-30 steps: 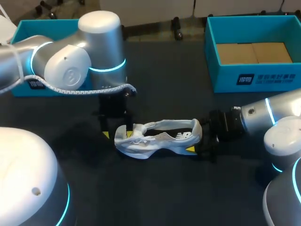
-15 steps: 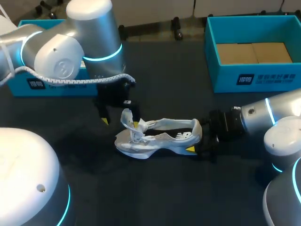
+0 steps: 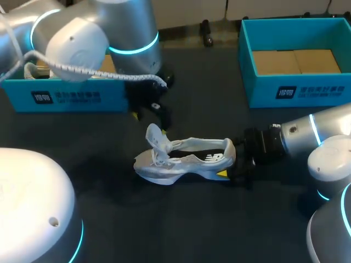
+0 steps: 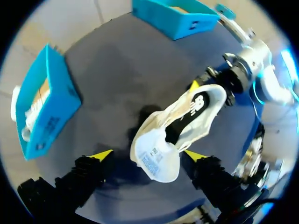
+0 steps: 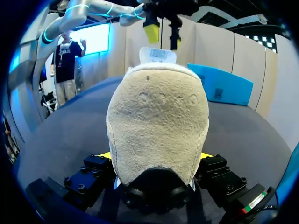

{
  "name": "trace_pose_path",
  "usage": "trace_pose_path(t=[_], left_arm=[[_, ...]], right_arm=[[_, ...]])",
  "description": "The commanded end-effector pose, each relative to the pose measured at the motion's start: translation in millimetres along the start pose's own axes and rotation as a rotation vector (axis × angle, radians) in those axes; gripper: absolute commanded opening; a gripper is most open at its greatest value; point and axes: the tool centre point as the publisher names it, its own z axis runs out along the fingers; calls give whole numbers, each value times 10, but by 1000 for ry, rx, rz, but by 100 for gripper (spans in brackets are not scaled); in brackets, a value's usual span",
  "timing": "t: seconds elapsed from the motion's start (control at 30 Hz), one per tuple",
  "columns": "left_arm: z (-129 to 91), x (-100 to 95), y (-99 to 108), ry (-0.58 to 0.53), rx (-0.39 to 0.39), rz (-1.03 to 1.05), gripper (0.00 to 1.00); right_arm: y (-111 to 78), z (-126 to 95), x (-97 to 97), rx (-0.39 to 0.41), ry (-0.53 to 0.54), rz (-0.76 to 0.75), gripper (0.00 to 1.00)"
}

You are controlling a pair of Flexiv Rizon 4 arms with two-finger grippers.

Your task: Take the shoe out of the shoebox, open the shoe tongue, remove and reinsert the insole, then place the shoe into the shoebox

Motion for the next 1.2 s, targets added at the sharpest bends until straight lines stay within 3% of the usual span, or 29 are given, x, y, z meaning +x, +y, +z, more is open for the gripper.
trace_pose_path(t=[0.03,0.17,0.5,0.53,0.57,0.6,0.73,0.87,1.2], left_arm=[[-194,48,-103,-27,1,153,78],[-321,152,-205,-42,25,233,87],[-426,353,-362,16,34,366,84],[-418,366,-367,30,26,388,82],[-406,383,-376,32,22,402,70],[-392,405,-389,30,17,411,46],[-361,474,-400,18,7,482,3],[-362,496,-396,47,-12,572,0],[-362,496,-396,47,-12,572,0]], right_arm=[[11,3,-4,4,0,0,0],[11,3,-4,4,0,0,0],[11,3,-4,4,0,0,0],[11,3,-4,4,0,0,0],[11,3,-4,4,0,0,0],[11,3,-4,4,0,0,0],[11,3,-4,4,0,0,0],[11,3,-4,4,0,0,0],[11,3,-4,4,0,0,0]])
